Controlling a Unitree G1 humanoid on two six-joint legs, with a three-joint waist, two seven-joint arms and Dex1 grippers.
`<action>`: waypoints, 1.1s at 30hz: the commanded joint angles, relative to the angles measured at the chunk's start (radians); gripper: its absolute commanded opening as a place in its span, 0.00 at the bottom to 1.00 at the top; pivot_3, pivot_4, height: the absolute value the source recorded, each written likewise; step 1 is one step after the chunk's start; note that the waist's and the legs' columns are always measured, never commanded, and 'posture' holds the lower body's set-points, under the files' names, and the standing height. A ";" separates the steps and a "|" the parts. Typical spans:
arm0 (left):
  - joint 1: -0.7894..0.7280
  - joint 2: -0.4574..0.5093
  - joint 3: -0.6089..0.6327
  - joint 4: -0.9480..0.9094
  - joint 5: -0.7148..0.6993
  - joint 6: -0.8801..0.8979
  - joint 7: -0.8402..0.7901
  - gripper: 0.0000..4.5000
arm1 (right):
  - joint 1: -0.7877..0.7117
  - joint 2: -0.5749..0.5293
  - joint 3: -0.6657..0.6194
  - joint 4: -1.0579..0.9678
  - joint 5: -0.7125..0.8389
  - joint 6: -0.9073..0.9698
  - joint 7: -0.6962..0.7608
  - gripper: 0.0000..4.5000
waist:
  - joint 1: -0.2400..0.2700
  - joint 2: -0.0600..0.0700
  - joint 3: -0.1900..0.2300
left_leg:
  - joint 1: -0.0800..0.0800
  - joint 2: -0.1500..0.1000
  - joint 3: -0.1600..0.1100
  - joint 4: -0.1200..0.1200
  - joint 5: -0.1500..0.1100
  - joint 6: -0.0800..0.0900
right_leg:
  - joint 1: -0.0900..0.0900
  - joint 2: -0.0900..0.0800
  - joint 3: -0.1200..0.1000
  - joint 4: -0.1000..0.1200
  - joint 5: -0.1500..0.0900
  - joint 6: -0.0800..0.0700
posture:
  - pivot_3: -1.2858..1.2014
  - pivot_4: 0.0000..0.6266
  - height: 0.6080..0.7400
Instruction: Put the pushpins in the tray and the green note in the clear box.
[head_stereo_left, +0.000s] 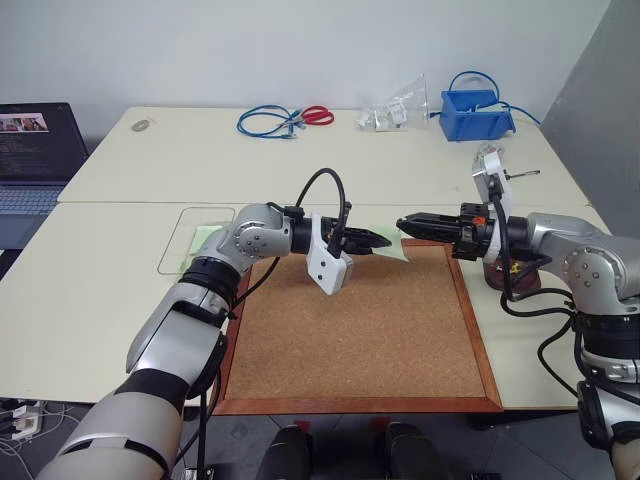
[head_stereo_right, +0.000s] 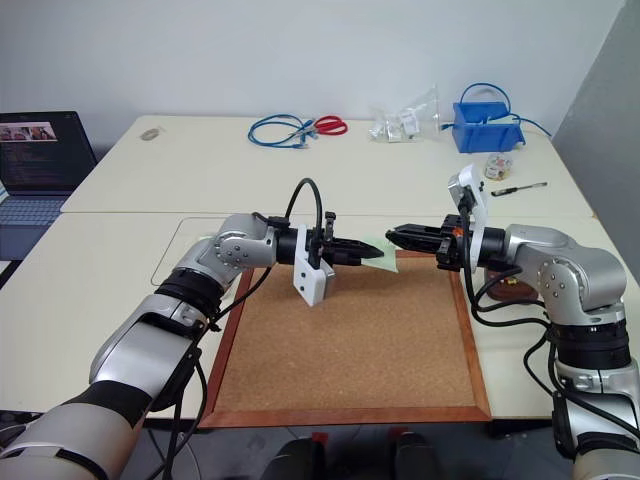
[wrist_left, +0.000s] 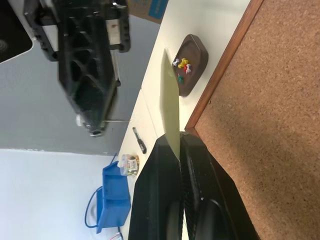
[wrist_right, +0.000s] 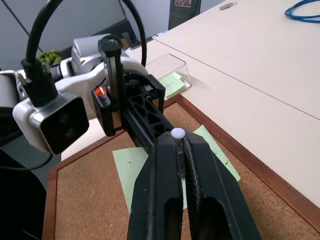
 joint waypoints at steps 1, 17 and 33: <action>-0.022 0.006 0.002 -0.015 -0.038 0.024 0.017 0.01 | -0.021 -0.008 -0.032 -0.005 0.006 -0.016 -0.006 0.00 | 0.000 0.000 0.000 | 0.000 0.000 0.000 0.000 0.000 0.000 | 0.000 0.000 0.000 0.000 0.000 0.000 | 0.52 0.24 1.00; 0.283 0.107 0.141 -0.945 -0.833 1.470 -0.235 0.01 | 0.229 -0.057 -0.111 -0.125 -0.159 -0.268 -0.113 0.00 | -0.011 0.000 0.000 | -0.001 0.000 -0.001 0.001 0.000 0.000 | -0.004 0.000 0.001 0.008 0.000 -0.001 | 0.52 0.24 1.00; 0.315 0.017 0.064 -1.022 -0.751 1.666 -0.186 0.01 | 0.401 0.069 -0.245 -0.001 -0.437 -0.334 -0.624 0.00 | 0.000 0.000 0.000 | 0.002 0.000 0.002 0.002 0.000 0.000 | -0.001 0.001 0.004 0.007 -0.001 -0.001 | 0.52 0.24 1.00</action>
